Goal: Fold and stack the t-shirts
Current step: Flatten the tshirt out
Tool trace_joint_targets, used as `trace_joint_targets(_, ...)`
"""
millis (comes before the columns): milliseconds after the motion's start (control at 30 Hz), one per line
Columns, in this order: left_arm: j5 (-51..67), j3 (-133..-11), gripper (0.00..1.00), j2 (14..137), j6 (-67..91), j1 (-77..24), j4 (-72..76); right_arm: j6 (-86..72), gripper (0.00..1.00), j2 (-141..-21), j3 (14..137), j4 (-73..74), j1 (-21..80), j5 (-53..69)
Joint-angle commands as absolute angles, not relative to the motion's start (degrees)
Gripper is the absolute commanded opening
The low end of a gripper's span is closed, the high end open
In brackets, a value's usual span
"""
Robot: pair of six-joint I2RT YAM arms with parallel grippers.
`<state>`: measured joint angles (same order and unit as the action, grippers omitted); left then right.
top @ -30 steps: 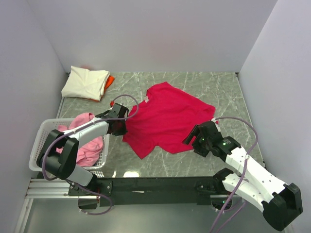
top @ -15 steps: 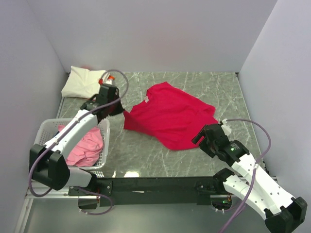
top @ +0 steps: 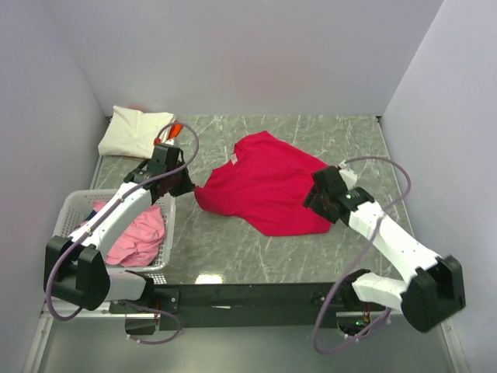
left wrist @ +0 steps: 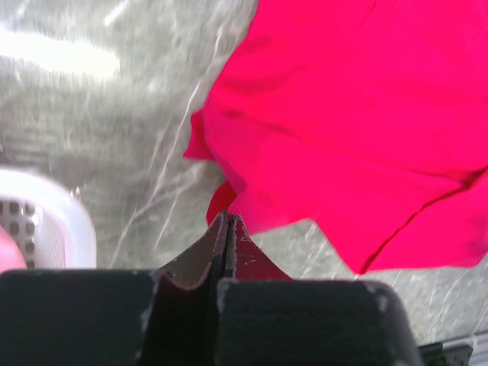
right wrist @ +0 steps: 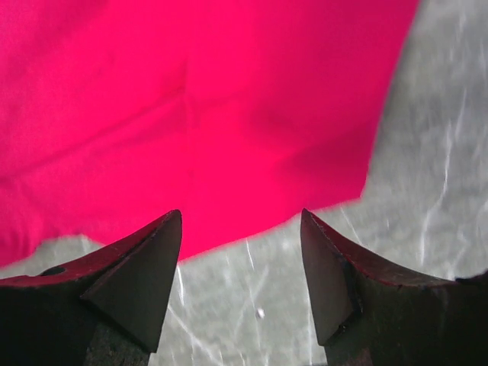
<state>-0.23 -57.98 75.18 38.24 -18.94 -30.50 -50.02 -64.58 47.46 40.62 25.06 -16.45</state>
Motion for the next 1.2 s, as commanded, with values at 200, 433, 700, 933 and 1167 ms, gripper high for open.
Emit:
trace_joint_targets(200,2.3,-54.3,0.01,68.9,39.7,-18.6,-31.3,-40.6,0.7,-82.5,61.6,36.6,20.3,-17.7)
trace_joint_targets(433,3.1,-56.2,0.01,69.6,39.2,-18.6,-33.5,-39.4,0.67,-95.1,72.9,41.1,18.6,-20.8)
trace_joint_targets(700,2.2,-56.8,0.01,71.7,36.7,-18.5,-35.3,-39.3,0.63,-106.0,84.5,44.3,15.0,-19.9)
trace_joint_targets(933,2.8,-56.9,0.01,73.0,36.5,-18.4,-34.6,-38.6,0.57,-112.1,90.5,47.5,12.9,-20.1)
trace_joint_targets(1167,2.5,-59.4,0.01,76.9,34.2,-17.8,-34.9,-38.9,0.56,-109.7,85.3,46.5,12.4,-19.8)
